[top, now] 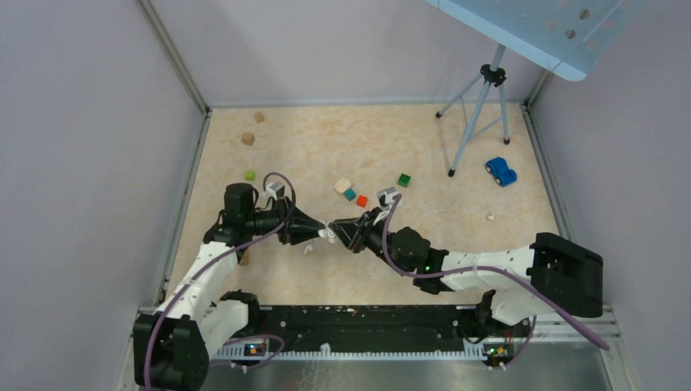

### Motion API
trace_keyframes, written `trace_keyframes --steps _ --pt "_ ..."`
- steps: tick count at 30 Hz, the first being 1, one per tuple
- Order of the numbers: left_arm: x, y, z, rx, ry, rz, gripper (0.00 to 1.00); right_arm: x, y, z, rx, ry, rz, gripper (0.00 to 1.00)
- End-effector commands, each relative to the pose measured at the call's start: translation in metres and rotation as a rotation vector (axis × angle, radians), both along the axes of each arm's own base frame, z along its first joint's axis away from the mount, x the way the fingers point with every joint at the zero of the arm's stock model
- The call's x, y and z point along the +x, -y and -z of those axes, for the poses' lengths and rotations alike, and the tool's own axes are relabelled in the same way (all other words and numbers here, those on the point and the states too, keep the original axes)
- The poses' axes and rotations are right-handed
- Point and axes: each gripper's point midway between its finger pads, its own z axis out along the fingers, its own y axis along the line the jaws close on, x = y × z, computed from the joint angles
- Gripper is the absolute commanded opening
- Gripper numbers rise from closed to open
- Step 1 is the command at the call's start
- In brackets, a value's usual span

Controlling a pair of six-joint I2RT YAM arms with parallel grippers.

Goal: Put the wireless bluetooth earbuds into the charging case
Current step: Insert the left earbud into the left side groove of the charging case.

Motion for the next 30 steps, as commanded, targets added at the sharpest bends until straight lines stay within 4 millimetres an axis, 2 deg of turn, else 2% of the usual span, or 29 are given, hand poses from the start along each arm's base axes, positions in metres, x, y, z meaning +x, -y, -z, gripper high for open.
trace_keyframes --steps 1,16,24,30 --pt "0.002 -0.001 -0.005 -0.005 0.041 -0.013 0.07 0.0 -0.01 -0.018 0.046 0.025 0.003 0.0" --pt "0.002 -0.002 -0.005 -0.02 0.02 -0.024 0.07 0.0 -0.012 -0.01 0.038 0.019 0.015 0.0" --pt "0.007 -0.004 -0.003 -0.03 -0.008 -0.059 0.07 -0.008 -0.015 -0.004 0.004 0.03 0.003 0.0" --pt "0.013 -0.005 -0.009 -0.034 0.002 -0.067 0.07 -0.009 -0.012 0.002 -0.003 0.026 0.01 0.0"
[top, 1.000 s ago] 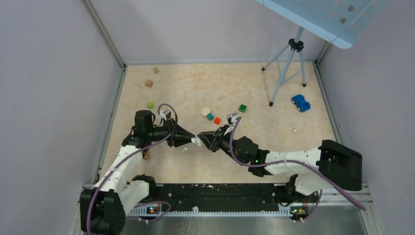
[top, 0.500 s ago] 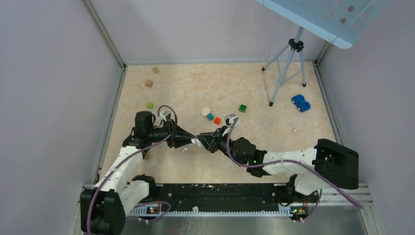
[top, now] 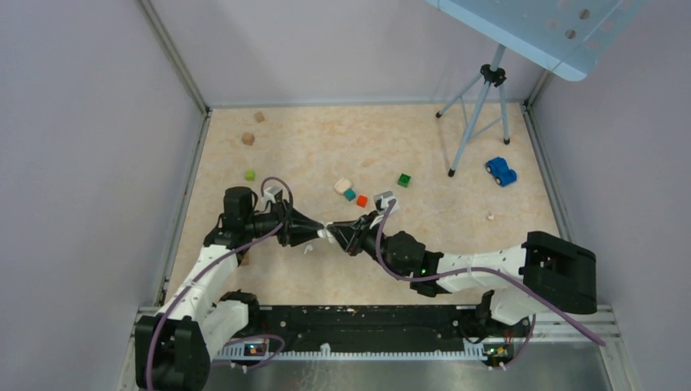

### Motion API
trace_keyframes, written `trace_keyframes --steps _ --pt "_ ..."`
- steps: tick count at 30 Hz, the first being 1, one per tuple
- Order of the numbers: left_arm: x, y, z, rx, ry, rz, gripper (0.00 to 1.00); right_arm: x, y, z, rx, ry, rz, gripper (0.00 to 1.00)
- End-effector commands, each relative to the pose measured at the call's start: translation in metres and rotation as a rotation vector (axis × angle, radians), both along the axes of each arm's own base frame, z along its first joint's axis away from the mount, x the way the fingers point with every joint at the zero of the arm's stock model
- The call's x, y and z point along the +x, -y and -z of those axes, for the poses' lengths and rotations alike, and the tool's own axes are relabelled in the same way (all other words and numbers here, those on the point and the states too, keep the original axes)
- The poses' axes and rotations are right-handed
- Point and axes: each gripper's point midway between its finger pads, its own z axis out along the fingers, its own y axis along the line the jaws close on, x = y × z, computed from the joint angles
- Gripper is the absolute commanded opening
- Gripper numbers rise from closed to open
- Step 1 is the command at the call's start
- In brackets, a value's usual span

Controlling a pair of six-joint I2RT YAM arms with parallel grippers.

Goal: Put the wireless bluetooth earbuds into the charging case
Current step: Insert the left earbud into the left side groove of the charging case.

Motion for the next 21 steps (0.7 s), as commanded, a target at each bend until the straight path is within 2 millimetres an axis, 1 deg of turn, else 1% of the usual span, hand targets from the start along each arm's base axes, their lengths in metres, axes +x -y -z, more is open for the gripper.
trace_keyframes --steps 1,6,11,14,21 --pt "0.011 -0.002 -0.016 -0.016 0.07 -0.02 0.07 -0.007 -0.005 -0.008 0.023 0.017 -0.015 0.0" --pt "0.011 -0.004 -0.01 -0.014 0.054 -0.024 0.07 -0.009 -0.004 -0.007 0.024 0.014 -0.024 0.0" --pt "0.012 -0.005 -0.012 -0.013 0.062 -0.031 0.07 -0.012 -0.007 -0.003 0.013 0.011 -0.04 0.0" --pt "0.013 -0.005 -0.012 -0.013 0.062 -0.031 0.07 -0.014 -0.01 -0.004 0.006 0.018 -0.05 0.0" --pt "0.015 -0.006 -0.012 -0.01 0.062 -0.037 0.07 -0.017 -0.015 -0.001 -0.043 0.04 -0.05 0.0"
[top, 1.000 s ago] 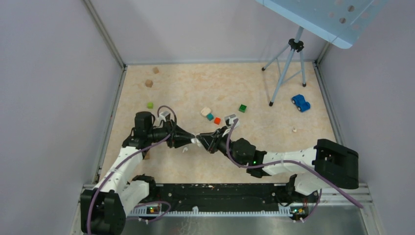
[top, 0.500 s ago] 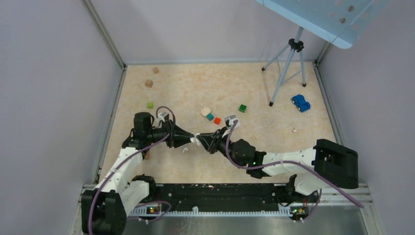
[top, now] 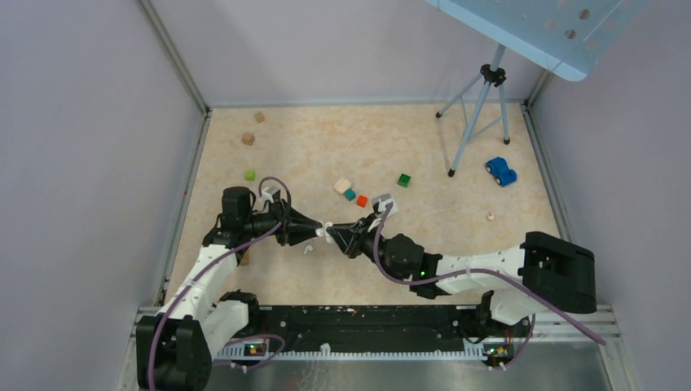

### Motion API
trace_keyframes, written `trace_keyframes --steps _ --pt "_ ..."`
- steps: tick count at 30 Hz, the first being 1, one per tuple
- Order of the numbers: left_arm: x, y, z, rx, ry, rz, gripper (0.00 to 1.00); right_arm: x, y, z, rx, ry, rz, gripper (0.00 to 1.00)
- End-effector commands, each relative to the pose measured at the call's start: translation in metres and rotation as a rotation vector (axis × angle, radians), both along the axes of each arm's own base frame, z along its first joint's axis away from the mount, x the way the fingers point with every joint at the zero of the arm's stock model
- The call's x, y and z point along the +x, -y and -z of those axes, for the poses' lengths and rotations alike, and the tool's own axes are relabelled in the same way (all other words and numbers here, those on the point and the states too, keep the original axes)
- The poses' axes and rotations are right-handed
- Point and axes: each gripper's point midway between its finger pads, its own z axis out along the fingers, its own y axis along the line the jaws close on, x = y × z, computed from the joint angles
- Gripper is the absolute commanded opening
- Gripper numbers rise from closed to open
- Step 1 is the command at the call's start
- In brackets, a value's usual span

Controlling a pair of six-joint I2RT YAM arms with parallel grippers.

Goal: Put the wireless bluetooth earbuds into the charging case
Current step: Insert the left earbud into the left side groove of the charging case.

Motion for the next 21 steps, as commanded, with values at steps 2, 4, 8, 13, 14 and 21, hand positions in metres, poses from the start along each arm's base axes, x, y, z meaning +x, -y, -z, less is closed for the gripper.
trace_keyframes --steps 2,4,8,13,14,21 --pt "0.011 -0.002 -0.012 -0.007 0.067 -0.017 0.07 -0.014 -0.014 -0.003 -0.019 0.018 -0.053 0.03" --pt "0.012 -0.002 -0.013 -0.007 0.07 -0.018 0.07 -0.014 -0.015 -0.001 -0.024 0.016 -0.053 0.11" --pt "0.012 -0.002 -0.013 -0.005 0.075 -0.016 0.07 -0.014 -0.017 -0.004 -0.024 0.018 -0.054 0.26" --pt "0.013 -0.003 -0.012 0.001 0.094 -0.01 0.07 -0.014 -0.018 -0.011 -0.015 0.03 -0.059 0.41" --pt "0.013 -0.002 -0.011 0.003 0.098 -0.001 0.07 -0.014 -0.018 -0.014 -0.01 0.031 -0.06 0.43" --pt "0.013 -0.005 0.002 0.045 0.101 0.018 0.07 -0.014 -0.008 -0.044 0.022 0.066 -0.045 0.57"
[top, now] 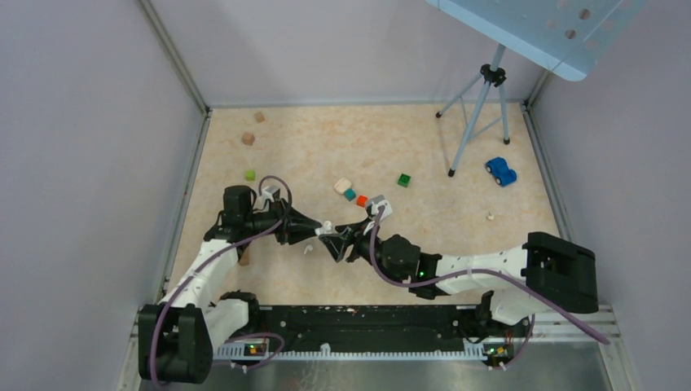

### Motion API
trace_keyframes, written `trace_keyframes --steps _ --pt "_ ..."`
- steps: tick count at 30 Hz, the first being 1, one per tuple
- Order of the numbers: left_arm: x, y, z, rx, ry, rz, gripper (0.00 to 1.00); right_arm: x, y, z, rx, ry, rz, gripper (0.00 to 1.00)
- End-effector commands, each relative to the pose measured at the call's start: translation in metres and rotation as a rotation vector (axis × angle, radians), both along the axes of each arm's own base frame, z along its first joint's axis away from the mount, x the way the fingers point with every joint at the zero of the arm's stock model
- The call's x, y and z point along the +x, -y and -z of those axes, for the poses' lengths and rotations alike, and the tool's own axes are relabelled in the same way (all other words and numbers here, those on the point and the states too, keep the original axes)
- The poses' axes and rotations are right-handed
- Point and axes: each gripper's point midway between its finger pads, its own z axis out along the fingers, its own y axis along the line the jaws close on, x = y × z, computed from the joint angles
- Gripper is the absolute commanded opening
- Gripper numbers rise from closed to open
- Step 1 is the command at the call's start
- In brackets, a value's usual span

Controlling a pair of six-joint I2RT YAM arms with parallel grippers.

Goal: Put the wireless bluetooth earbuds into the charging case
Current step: Insert the left earbud into the left side groove of the charging case.

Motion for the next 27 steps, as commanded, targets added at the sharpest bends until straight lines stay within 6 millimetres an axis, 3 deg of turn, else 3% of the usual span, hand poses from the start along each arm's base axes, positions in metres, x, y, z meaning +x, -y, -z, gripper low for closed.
trace_keyframes --steps 1,10,11,14,17,23,27 --pt "0.007 -0.001 -0.011 0.017 0.103 0.019 0.07 -0.003 0.002 -0.051 0.079 0.052 0.0 0.59" --pt "0.009 -0.003 -0.015 0.067 0.206 0.084 0.07 0.0 0.021 -0.051 0.08 0.003 0.06 0.64" --pt "0.009 -0.003 -0.014 0.081 0.216 0.094 0.07 0.001 0.024 -0.044 0.061 -0.019 0.071 0.61" --pt "0.008 -0.004 -0.01 0.107 0.241 0.127 0.07 0.0 0.029 -0.034 0.022 -0.083 0.09 0.31" --pt "0.01 -0.006 -0.006 0.144 0.258 0.139 0.07 -0.007 0.028 -0.029 0.013 -0.12 0.056 0.14" --pt "0.012 -0.007 -0.009 0.149 0.273 0.137 0.07 -0.018 0.018 -0.021 0.005 -0.148 -0.011 0.02" --pt "0.012 -0.007 -0.01 0.156 0.277 0.136 0.07 -0.02 0.008 -0.022 -0.006 -0.138 -0.041 0.0"
